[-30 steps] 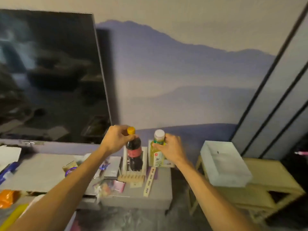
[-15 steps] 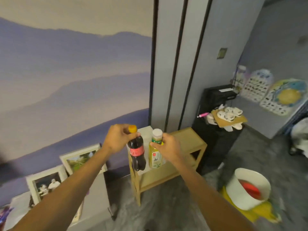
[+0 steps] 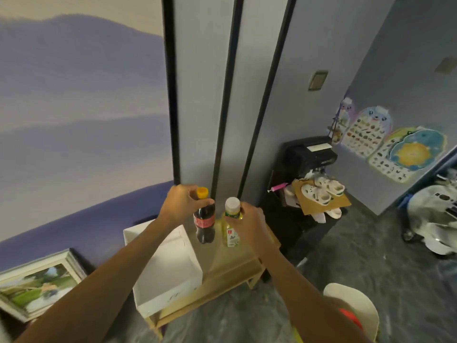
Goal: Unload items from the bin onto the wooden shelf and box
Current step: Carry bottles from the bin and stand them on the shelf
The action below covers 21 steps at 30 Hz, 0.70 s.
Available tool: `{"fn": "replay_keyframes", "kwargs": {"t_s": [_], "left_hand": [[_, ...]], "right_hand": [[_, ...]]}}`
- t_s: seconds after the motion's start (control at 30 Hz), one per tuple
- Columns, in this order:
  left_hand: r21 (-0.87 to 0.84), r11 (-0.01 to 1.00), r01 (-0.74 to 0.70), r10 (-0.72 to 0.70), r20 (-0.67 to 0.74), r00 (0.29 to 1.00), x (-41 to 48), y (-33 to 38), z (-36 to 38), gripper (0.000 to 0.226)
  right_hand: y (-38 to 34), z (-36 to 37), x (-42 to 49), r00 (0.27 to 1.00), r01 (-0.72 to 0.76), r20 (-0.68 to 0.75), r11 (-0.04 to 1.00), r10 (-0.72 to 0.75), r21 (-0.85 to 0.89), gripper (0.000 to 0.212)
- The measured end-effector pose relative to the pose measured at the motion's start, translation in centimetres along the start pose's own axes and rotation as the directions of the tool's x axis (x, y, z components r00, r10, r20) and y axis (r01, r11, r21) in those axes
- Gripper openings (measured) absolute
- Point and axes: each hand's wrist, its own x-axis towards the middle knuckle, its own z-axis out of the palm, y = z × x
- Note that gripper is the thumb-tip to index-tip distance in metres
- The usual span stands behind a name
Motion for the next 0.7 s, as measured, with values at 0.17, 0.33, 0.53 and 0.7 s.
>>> {"fn": "replay_keyframes", "kwargs": {"t_s": [0.17, 0.33, 0.53, 0.7], "left_hand": [[0.034, 0.992, 0.119, -0.117, -0.053, 0.992, 4.4, -2.1, 3.7, 0.019], [0.004, 0.953, 0.302, -0.298, -0.167, 0.940, 6.4, -5.6, 7.7, 0.019], [0.035, 0.883, 0.469, -0.448, -0.235, 0.862, 6.9, -10.5, 11.4, 0.020], [0.053, 0.811, 0.583, -0.561, -0.216, 0.799, 7.5, -15.0, 13.2, 0.015]], "right_hand": [[2.7, 2.1, 8.7, 0.997, 0.058, 0.053, 0.998, -0.056, -0.025, 0.036], [5.3, 5.6, 15.6, 0.965, 0.214, 0.143, 0.975, -0.221, 0.061, 0.038], [8.2, 12.8, 19.8, 0.915, 0.256, 0.274, 0.950, -0.297, 0.178, 0.038], [9.9, 17.2, 20.7, 0.890, 0.241, 0.343, 0.949, -0.300, 0.204, 0.040]]}}
